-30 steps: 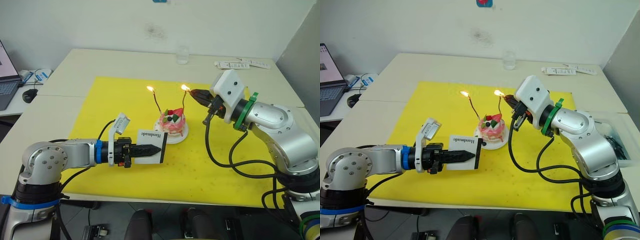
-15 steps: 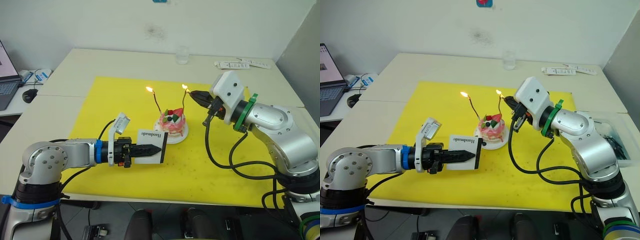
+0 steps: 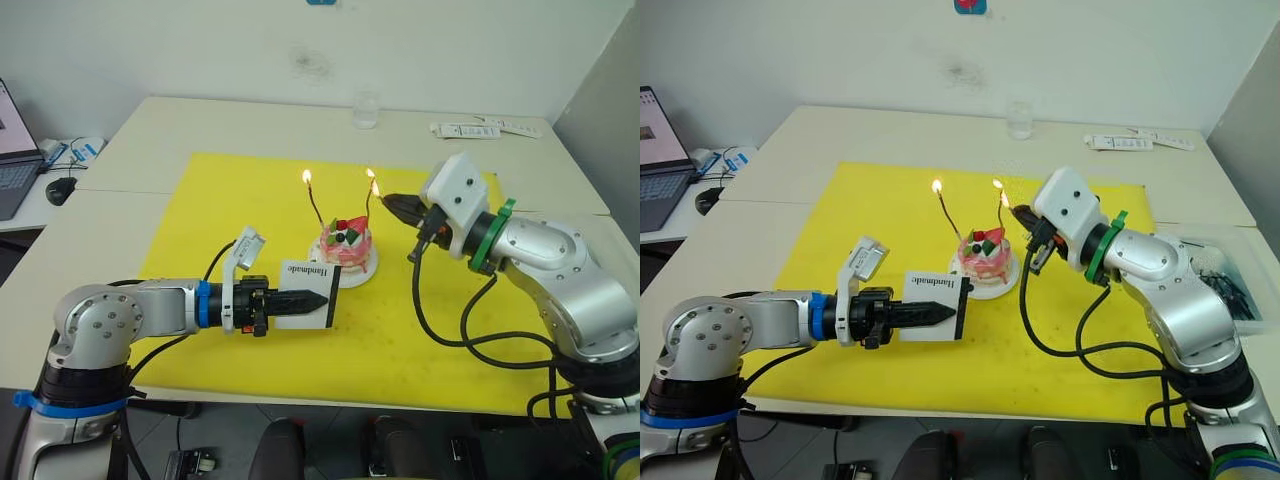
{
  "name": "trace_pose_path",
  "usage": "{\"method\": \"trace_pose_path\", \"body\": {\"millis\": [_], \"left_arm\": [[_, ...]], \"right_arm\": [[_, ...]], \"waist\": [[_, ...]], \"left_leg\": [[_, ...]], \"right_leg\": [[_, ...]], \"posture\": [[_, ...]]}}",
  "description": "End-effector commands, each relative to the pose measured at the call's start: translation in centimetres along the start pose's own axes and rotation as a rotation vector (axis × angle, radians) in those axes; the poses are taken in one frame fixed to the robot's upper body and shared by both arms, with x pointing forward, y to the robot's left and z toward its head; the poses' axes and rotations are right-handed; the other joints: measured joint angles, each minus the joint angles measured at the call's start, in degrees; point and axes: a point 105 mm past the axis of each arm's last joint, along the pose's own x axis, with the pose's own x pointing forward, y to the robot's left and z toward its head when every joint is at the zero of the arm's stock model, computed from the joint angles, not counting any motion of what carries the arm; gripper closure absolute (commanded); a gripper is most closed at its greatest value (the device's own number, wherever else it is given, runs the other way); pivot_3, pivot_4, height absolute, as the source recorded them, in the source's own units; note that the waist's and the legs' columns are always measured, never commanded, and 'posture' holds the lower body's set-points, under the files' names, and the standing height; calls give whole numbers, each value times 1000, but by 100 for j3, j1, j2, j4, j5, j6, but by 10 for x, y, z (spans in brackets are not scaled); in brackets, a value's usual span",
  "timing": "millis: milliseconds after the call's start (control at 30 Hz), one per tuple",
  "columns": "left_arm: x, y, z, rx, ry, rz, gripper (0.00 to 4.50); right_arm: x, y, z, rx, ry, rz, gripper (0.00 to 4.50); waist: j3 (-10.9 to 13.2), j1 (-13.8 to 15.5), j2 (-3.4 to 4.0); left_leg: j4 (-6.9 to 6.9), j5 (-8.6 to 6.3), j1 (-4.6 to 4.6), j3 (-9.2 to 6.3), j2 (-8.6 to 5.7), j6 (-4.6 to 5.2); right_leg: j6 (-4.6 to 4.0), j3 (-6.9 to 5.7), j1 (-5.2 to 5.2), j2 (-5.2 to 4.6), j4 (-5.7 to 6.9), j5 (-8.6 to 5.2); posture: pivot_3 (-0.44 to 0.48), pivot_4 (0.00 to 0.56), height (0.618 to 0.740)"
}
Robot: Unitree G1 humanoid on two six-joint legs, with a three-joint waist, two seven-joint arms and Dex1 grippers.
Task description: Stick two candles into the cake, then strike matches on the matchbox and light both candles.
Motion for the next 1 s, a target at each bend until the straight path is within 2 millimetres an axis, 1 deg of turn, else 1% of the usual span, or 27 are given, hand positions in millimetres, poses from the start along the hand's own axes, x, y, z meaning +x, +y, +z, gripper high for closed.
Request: {"method": "trace_pose_path", "body": {"millis": [33, 167, 333, 400, 500, 600, 700, 867, 967, 1000], "left_arm": [[6, -7, 3, 21, -10, -39, 4500], [17, -13, 0, 8, -8, -83, 4500], [31, -22, -7, -14, -4, -149, 4500], [38, -26, -12, -26, 4, -176, 4500], [45, -28, -14, -37, -1, -187, 4500], [50, -28, -14, -43, -10, -192, 4500], [53, -27, -13, -47, -18, -193, 4500], [58, -23, -15, -50, -25, -173, 4500], [60, -18, -17, -53, -29, -142, 4500], [60, -16, -17, -51, -30, -126, 4500]], "right_arm": [[-20, -3, -2, -3, 16, -44, 4474], [-47, -9, -26, 39, 121, -137, 4474], [-89, -36, -60, 105, 263, -355, 4474], [-115, -56, -77, 138, 333, -511, 4474], [-155, -80, -96, 150, 425, -725, 4474], [-184, -95, -112, 203, 477, -886, 4474], [-196, -100, -129, 289, 512, -956, 4474], [-202, -106, -156, 449, 541, -1046, 4474], [-200, -109, -164, 496, 530, -1078, 3895], [-199, -110, -163, 497, 521, -1086, 3569]], "waist": [[0, 3, 0], [0, 16, 0], [0, 16, 0], [0, 18, 0], [0, 18, 1], [-1, 12, 2], [-4, 4, 7], [-12, -2, 20], [-12, 2, 22], [-13, 4, 23]], "left_leg": [[0, 0, -1, 0, 1, 0], [1, 0, -1, 1, 0, 0], [2, 0, 2, 2, -4, 0], [4, 0, 3, 2, -5, 0], [4, 0, 5, 2, -9, 0], [4, 0, 7, 3, -12, 0], [3, 1, 9, 3, -8, 0], [3, 1, 11, 3, -7, 1], [3, 1, 9, 3, -8, 1], [3, 1, 9, 4, -8, 1]], "right_leg": [[0, 0, 0, -1, 0, 0], [1, 1, 1, -1, -1, 0], [1, 2, 6, 0, 0, 0], [1, 2, 6, 0, 0, 0], [1, 3, 8, 2, 0, 0], [1, 5, 9, 12, 1, 0], [1, 7, 9, 18, 4, 0], [0, 11, 9, 27, 5, 0], [0, 11, 9, 27, 4, 0], [0, 11, 9, 27, 3, 0]], "posture": [[0, 150, 740], [0, 150, 740], [0, 150, 740], [0, 150, 740], [0, 150, 740], [0, 150, 740], [0, 150, 740], [0, 150, 740], [0, 150, 740], [0, 150, 740]]}}
